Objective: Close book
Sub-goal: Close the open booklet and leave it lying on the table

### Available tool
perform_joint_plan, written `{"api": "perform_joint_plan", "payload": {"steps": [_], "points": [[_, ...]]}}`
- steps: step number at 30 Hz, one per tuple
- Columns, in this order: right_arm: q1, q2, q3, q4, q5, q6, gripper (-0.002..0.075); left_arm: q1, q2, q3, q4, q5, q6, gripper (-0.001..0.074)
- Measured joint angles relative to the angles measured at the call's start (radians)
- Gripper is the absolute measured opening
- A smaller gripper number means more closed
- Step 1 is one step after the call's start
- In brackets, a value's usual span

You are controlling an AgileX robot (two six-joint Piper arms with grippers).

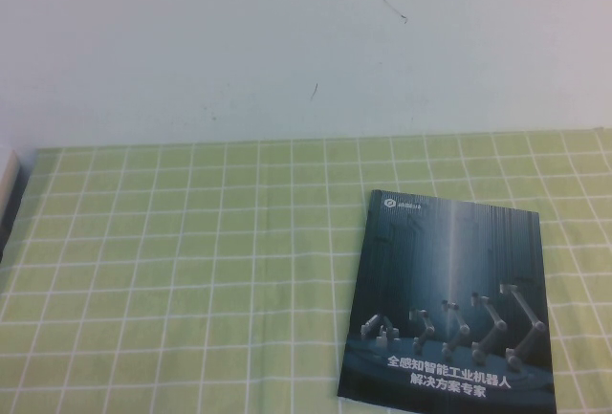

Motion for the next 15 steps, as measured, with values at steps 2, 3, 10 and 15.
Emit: {"api": "perform_joint_plan", "payload": {"steps": [2,3,10,15], "points": [[0.000,0.000,0.000,0.000,0.000,0.000,-0.0003,0.028,0.000,0.000,0.000,0.000,0.000,-0.0004],[0.000,0.000,0.000,0.000,0.000,0.000,-0.0003,0.039,0.000,0.000,0.000,0.000,0.000,-0.0004],[0.000,0.000,0.000,0.000,0.000,0.000,-0.0003,0.097,0.000,0.000,0.000,0.000,0.000,-0.0004],[0.000,0.000,0.000,0.000,0.000,0.000,-0.0003,0.097,0.000,0.000,0.000,0.000,0.000,-0.0004]]}}
